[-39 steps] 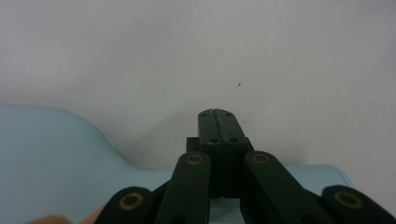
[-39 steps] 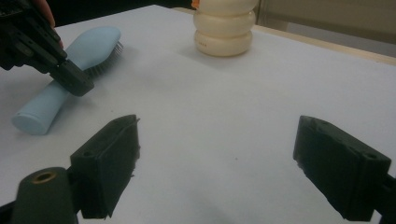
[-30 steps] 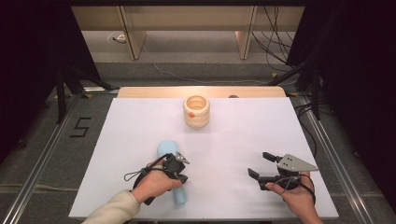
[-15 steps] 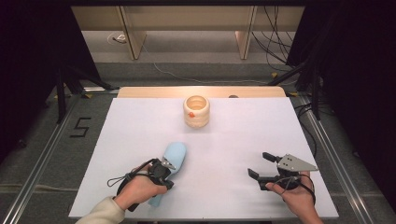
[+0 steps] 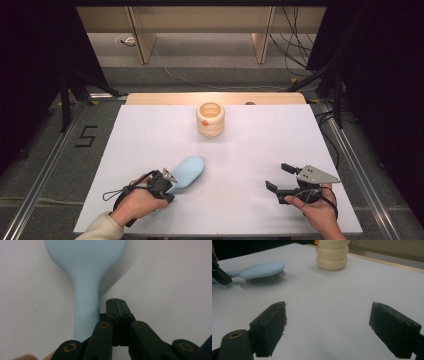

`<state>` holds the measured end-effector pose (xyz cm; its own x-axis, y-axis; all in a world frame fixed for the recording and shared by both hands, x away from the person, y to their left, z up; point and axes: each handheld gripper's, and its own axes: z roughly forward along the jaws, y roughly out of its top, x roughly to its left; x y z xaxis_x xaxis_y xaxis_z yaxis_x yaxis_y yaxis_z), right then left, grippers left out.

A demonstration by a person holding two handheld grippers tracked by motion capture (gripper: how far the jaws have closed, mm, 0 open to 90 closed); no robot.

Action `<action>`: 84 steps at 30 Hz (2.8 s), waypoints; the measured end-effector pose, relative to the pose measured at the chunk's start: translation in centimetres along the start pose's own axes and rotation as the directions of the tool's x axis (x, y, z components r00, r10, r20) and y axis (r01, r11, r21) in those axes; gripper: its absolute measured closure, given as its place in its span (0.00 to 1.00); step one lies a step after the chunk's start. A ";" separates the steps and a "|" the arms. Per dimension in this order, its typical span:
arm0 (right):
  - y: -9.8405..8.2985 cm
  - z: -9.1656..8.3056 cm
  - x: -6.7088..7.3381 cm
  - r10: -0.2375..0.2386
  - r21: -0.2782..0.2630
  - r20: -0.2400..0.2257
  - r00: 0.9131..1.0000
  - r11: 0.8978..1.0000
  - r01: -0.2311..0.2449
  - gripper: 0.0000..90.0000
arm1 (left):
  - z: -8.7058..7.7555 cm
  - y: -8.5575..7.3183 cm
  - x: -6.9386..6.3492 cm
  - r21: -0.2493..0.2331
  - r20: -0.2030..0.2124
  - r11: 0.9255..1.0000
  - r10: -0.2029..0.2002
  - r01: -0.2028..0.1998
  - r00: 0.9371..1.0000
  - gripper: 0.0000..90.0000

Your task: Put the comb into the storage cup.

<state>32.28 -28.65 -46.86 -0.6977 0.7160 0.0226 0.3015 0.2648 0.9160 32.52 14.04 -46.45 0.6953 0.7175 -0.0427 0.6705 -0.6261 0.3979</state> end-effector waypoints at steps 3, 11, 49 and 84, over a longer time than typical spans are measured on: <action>0.0 0.0 0.0 -0.001 0.000 0.000 1.000 1.000 0.001 0.17 | 0.0 -0.1 0.3 -0.001 -0.007 1.000 -0.002 0.002 1.000 1.00; -0.1 0.0 -0.1 0.000 0.006 -0.002 1.000 1.000 0.000 0.17 | -0.1 -0.5 1.1 0.010 -0.039 1.000 -0.004 0.004 0.999 1.00; -0.1 0.1 0.0 0.002 0.010 -0.009 1.000 1.000 -0.002 0.17 | -1.3 -0.6 1.2 -0.052 -0.015 0.999 0.007 -0.008 1.000 0.87; -0.2 0.1 -0.2 0.016 0.011 -0.006 1.000 1.000 -0.016 0.17 | -0.7 1.8 3.2 0.024 -0.033 0.979 0.204 -0.203 0.978 0.02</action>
<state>32.45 -28.81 -47.11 -0.6964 0.7166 0.0398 0.3199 0.2603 0.9110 35.73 15.46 -45.20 0.8085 0.5843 0.0701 0.5211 -0.7662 0.3760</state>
